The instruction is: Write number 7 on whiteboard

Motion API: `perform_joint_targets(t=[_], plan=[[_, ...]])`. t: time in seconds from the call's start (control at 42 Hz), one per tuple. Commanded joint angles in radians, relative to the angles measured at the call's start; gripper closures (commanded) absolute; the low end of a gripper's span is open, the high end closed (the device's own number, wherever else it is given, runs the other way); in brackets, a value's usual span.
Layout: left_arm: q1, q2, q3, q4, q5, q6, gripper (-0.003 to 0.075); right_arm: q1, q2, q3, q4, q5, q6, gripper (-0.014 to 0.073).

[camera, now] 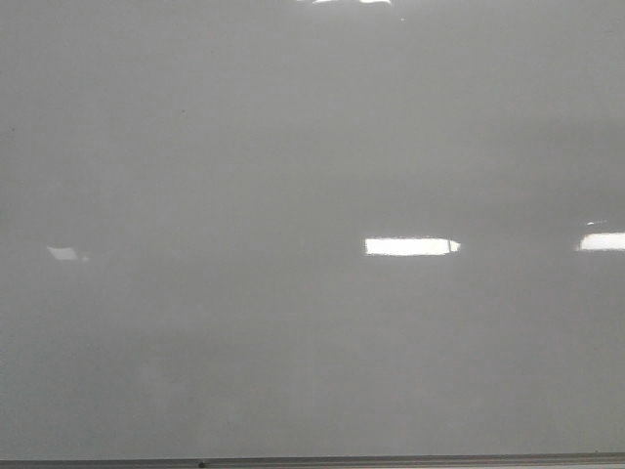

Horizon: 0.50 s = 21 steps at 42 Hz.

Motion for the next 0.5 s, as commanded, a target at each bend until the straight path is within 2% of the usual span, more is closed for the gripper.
perform_joint_targets(t=[0.0,0.286,0.476], plan=[[0.0,0.103,-0.07,0.0,-0.079,-0.01,0.0051,-0.003,0.02,-0.036,-0.009,-0.078,-0.005,0.0039],[0.048,0.32,-0.113,0.0,-0.257,-0.01,0.0051,-0.003,0.02,-0.036,-0.009,-0.078,-0.005,0.0039],[0.032,0.395,-0.114,0.0,-0.366,-0.01,0.0051,-0.003,0.02,-0.036,-0.009,-0.078,-0.005,0.0039]])
